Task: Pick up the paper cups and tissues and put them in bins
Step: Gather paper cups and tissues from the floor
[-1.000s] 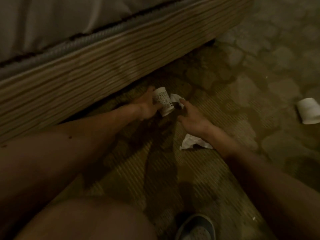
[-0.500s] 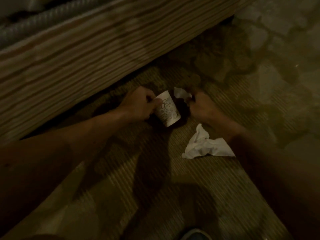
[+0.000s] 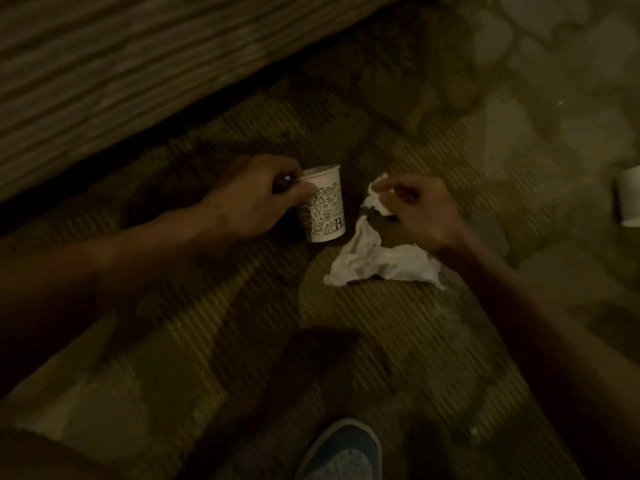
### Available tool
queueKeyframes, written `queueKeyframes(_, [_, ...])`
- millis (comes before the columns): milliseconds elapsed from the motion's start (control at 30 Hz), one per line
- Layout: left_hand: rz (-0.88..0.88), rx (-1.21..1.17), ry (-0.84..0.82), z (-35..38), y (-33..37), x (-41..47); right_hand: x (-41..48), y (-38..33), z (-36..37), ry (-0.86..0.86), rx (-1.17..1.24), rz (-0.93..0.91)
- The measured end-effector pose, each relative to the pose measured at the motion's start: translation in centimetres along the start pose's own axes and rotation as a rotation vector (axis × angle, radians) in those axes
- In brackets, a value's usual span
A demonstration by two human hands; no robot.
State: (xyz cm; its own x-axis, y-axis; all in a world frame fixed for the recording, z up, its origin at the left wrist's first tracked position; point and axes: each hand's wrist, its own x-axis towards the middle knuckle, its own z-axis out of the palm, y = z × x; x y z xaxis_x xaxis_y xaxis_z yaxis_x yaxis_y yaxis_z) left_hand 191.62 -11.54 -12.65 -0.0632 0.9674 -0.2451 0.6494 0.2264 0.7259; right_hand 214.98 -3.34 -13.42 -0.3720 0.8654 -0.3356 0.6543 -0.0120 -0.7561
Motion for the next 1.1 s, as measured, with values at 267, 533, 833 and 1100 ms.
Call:
queueKeyframes(267, [0.124, 0.126, -0.035, 2.4, 2.1, -0.4, -7.8, 3.3, 1.6, -0.122, 0.001, 0.152])
queueKeyframes(533, [0.121, 0.159, 0.003, 2.3, 2.6, -0.9, -8.6, 3.3, 6.4, 0.124, -0.252, 0.108])
queueKeyframes(833, [0.179, 0.163, 0.055, 1.5, 3.4, -1.7, -7.1, 4.9, 5.4, 0.163, -0.135, 0.069])
queueKeyframes(1100, [0.261, 0.148, 0.016, 1.8, 5.7, -2.3, -9.1, 3.0, 2.4, 0.126, 0.482, 0.257])
